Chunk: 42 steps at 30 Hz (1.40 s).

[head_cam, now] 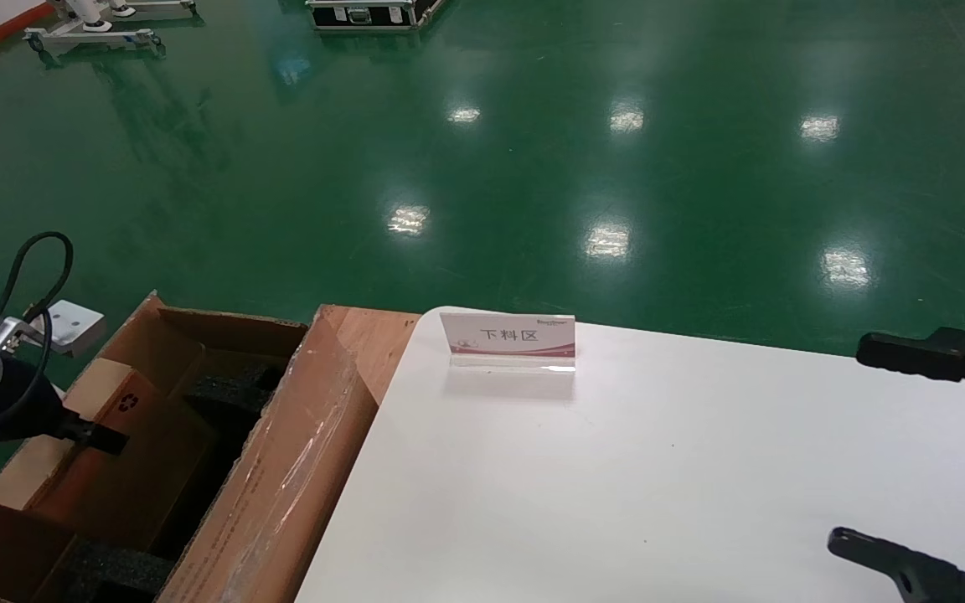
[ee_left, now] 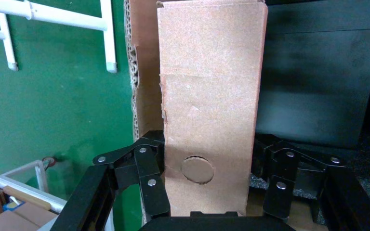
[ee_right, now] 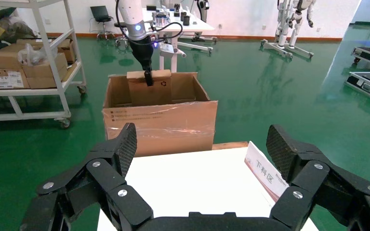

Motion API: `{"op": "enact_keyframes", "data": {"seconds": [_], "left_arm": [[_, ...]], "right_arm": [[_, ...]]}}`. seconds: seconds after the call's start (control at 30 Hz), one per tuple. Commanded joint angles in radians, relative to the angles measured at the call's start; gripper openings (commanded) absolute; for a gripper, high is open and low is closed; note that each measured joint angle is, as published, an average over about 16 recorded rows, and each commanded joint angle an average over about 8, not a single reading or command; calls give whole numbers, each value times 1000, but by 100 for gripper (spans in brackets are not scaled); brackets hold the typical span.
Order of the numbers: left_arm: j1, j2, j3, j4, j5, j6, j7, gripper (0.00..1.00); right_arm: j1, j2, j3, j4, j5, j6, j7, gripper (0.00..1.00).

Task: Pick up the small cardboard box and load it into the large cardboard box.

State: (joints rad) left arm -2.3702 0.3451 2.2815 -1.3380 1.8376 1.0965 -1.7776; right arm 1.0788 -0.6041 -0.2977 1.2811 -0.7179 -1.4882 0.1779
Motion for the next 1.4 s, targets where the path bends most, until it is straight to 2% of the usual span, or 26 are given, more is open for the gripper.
{"op": "enact_keyframes", "data": {"seconds": [0.03,0.83,1.1,1.4], "left_arm": [[0,0,0,0,0,1,0,100],[-4,13,-5,1,0,-4,18,100],[-44,30,-62,-7,-46,-120,148,100],[-61,46,-142,-20,-152,-337,352,100]], "right_arm": [[0,0,0,0,0,0,0,100],[0,0,0,0,0,0,0,100],[0,0,0,-1,0,0,0,100],[1,0,-1,-1,0,0,-1,100]]}}
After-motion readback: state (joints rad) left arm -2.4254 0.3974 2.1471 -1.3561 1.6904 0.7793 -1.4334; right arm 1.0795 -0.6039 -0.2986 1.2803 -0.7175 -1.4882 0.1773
